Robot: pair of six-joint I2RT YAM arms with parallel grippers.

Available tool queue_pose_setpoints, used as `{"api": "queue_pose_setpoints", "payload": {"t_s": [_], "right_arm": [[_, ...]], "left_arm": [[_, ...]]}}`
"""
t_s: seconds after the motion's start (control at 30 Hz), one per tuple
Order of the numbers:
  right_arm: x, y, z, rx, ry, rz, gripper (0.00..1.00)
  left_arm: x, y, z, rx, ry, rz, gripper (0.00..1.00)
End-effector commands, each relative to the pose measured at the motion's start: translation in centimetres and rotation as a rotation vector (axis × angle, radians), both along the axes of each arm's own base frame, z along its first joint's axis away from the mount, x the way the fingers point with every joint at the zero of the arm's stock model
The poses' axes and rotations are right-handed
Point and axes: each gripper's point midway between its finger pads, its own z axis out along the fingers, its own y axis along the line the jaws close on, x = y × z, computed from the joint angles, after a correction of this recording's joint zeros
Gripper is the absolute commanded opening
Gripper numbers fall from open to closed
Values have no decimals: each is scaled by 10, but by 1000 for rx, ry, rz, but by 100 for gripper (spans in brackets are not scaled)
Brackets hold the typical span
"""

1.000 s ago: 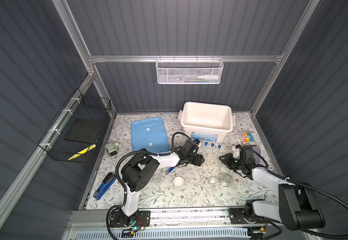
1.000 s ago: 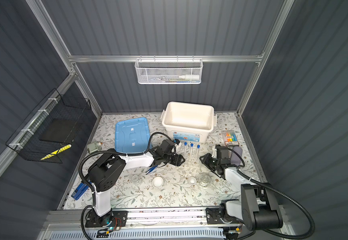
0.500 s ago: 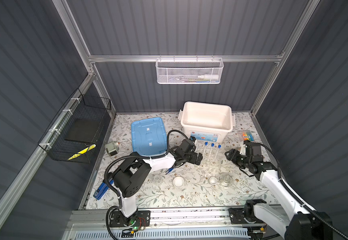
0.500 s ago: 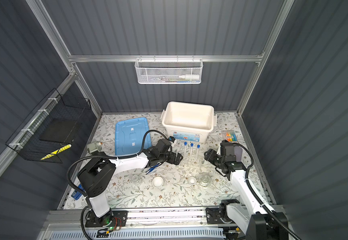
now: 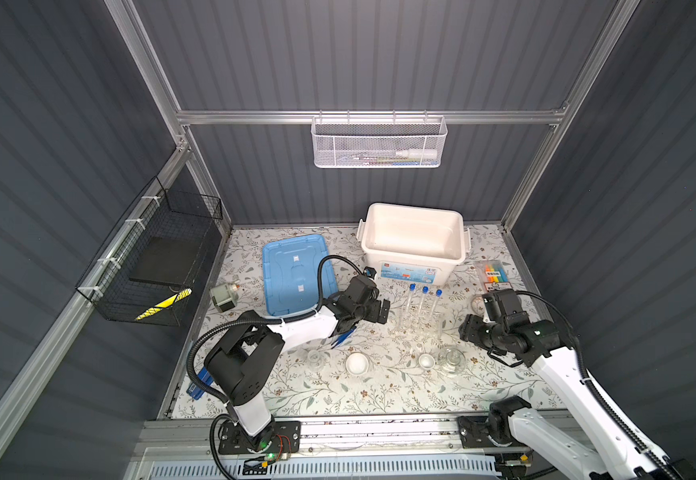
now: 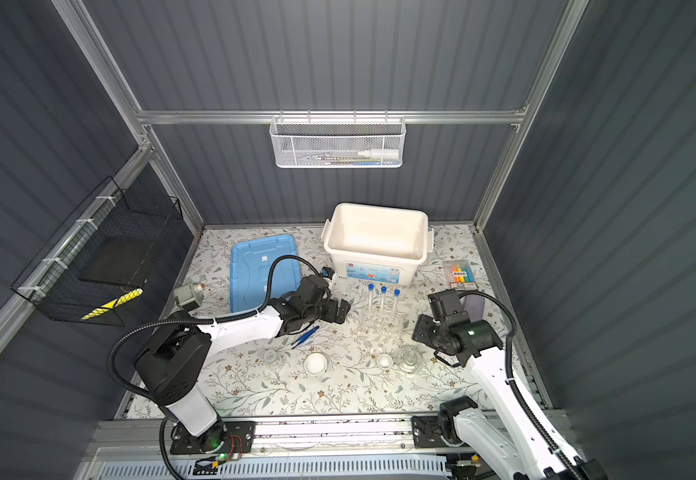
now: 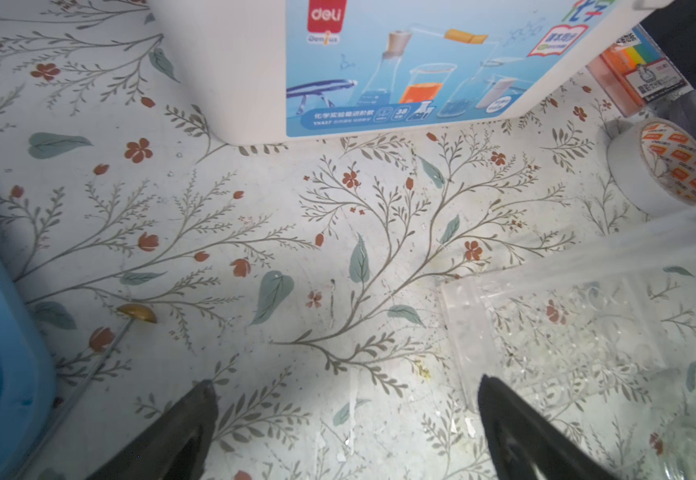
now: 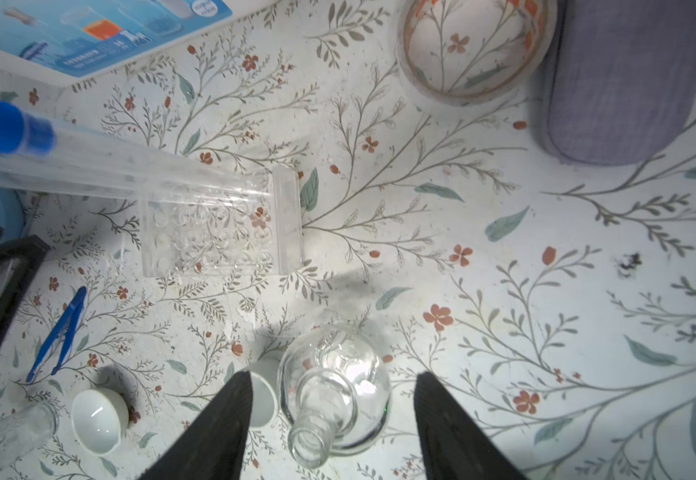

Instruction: Organize the chemistry lab equipment

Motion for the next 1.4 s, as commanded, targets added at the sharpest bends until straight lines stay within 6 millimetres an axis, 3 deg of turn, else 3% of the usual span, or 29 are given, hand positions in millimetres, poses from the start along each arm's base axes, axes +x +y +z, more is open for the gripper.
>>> {"api": "queue_pose_setpoints", "payload": {"t_s": [0.0, 0.3, 0.57, 1.1, 1.37], "right_arm": [[-23, -6, -8, -42, 72, -55, 64], [-28, 13, -20, -66, 116, -18, 63], [-33, 18, -30, -74, 165, 4, 54], [-34, 34, -45, -82, 227, 70, 51], [-35, 35, -51, -102, 249, 81, 45]], "left_arm": [[4, 8, 7, 15, -36, 1, 100], [3, 12, 6, 7, -46, 1, 100], [2, 15, 4, 9, -45, 2, 100], [1, 17, 1, 14, -42, 6, 100], [0, 19, -3, 21, -36, 12, 100]]}}
